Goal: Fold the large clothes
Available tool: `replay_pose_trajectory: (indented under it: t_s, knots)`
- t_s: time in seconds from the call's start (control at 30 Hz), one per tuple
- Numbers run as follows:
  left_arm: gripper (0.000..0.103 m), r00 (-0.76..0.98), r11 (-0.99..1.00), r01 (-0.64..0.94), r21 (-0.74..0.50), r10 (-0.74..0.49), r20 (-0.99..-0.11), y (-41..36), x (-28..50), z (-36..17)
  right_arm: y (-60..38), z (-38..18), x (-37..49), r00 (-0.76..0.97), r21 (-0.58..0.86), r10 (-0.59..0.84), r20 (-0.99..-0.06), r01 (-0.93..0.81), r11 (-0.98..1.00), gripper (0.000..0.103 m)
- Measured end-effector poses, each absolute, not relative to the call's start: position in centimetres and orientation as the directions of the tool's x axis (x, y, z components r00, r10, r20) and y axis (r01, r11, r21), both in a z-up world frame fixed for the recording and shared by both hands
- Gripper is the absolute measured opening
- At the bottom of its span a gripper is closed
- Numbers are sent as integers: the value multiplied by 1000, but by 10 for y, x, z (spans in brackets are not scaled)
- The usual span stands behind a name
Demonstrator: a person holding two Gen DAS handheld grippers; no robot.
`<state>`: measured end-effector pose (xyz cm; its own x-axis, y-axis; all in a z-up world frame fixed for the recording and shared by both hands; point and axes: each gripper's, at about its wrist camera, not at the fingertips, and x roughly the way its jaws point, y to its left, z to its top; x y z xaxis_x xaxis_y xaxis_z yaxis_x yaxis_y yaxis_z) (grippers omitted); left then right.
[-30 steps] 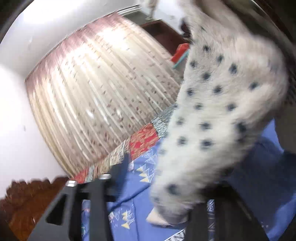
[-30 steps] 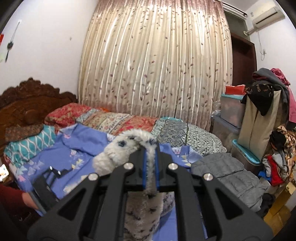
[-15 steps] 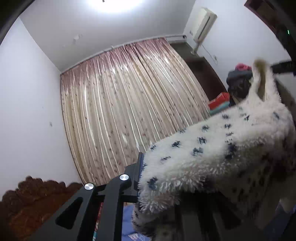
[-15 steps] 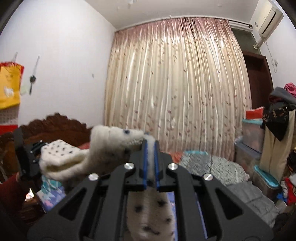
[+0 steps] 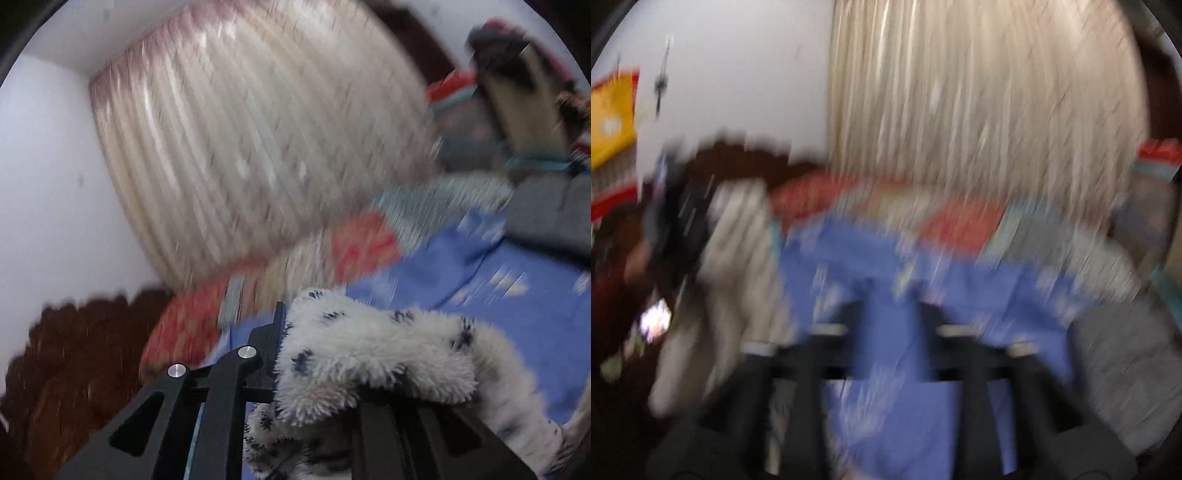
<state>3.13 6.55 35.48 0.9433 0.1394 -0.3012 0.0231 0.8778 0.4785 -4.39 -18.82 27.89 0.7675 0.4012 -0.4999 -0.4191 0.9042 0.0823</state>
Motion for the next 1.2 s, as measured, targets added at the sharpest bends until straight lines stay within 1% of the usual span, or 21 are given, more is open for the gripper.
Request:
replay_pose_trajectory:
  t_s: [0.1, 0.17, 0.23, 0.27, 0.33, 0.43, 0.47, 0.5, 0.53, 0.63, 0.73, 0.8, 0.87, 0.9, 0.93, 0.97, 1.0, 1.03, 1.07, 1.1, 1.2]
  knots:
    - [34, 899, 901, 5, 434, 185, -396, 94, 58, 321, -150, 182, -47, 624, 106, 420, -659, -475, 873, 88]
    - [34, 885, 901, -14, 434, 213, -414, 108, 61, 304, -123, 129, -49, 544, 95, 406, -735, -510, 855, 88]
    - [34, 880, 907, -29, 421, 223, -420, 124, 56, 299, -98, 89, -44, 544, -28, 296, -785, -508, 861, 88]
    - [34, 878, 910, -37, 413, 227, -421, 132, 51, 299, -92, 77, -39, 545, -46, 270, -794, -497, 867, 88]
    - [34, 878, 916, -51, 397, 231, -419, 149, 44, 306, -92, 67, -19, 529, 5, 284, -800, -468, 884, 88]
    - [34, 880, 920, -53, 388, 227, -416, 155, 43, 309, -98, 77, 8, 560, 44, 305, -770, -431, 901, 86]
    - [34, 881, 921, -52, 387, 224, -416, 155, 43, 313, -99, 77, 15, 551, 72, 329, -767, -435, 897, 68]
    - [34, 882, 923, -47, 382, 218, -419, 157, 46, 312, -100, 77, 26, 515, 116, 361, -778, -447, 887, 21]
    - [34, 881, 925, -43, 377, 213, -423, 159, 48, 311, -104, 80, 38, 485, 161, 382, -787, -436, 885, 5]
    - [34, 877, 940, -28, 339, 186, -444, 164, 55, 313, -155, 141, 54, 623, 232, 418, -662, -360, 904, 6]
    - [34, 872, 955, -11, 296, 154, -464, 166, 73, 315, -217, 209, 77, 770, 209, 304, -561, -223, 952, 6]
    - [34, 864, 966, 7, 258, 124, -487, 160, 101, 314, -246, 240, 109, 814, 179, 220, -538, -144, 973, 6]
    - [34, 847, 975, 13, 223, 108, -521, 150, 137, 309, -264, 254, 161, 809, 166, 149, -568, -64, 984, 6]
    - [36, 832, 974, 3, 229, 125, -541, 140, 164, 302, -266, 254, 195, 797, 114, 69, -600, 0, 993, 9]
    - [42, 802, 964, -5, 264, 162, -576, 128, 198, 287, -267, 247, 231, 772, 49, -22, -635, 69, 996, 13]
    - [47, 765, 953, -6, 302, 199, -613, 120, 222, 268, -264, 237, 255, 747, -6, -85, -659, 107, 994, 28]
    - [54, 694, 937, 4, 350, 249, -675, 113, 250, 239, -262, 221, 275, 704, -80, -166, -691, 155, 985, 62]
    - [54, 579, 916, 6, 401, 323, -748, 110, 277, 197, -259, 195, 292, 624, -168, -266, -735, 213, 963, 72]
    - [54, 468, 903, 8, 429, 376, -800, 113, 289, 160, -257, 181, 294, 591, -173, -272, -760, 219, 960, 73]
    - [54, 394, 899, 10, 437, 398, -828, 118, 292, 134, -254, 168, 285, 591, -120, -221, -776, 206, 971, 73]
    - [54, 350, 919, 33, 392, 357, -866, 132, 271, 91, -240, 137, 219, 646, 62, 1, -763, 72, 995, 74]
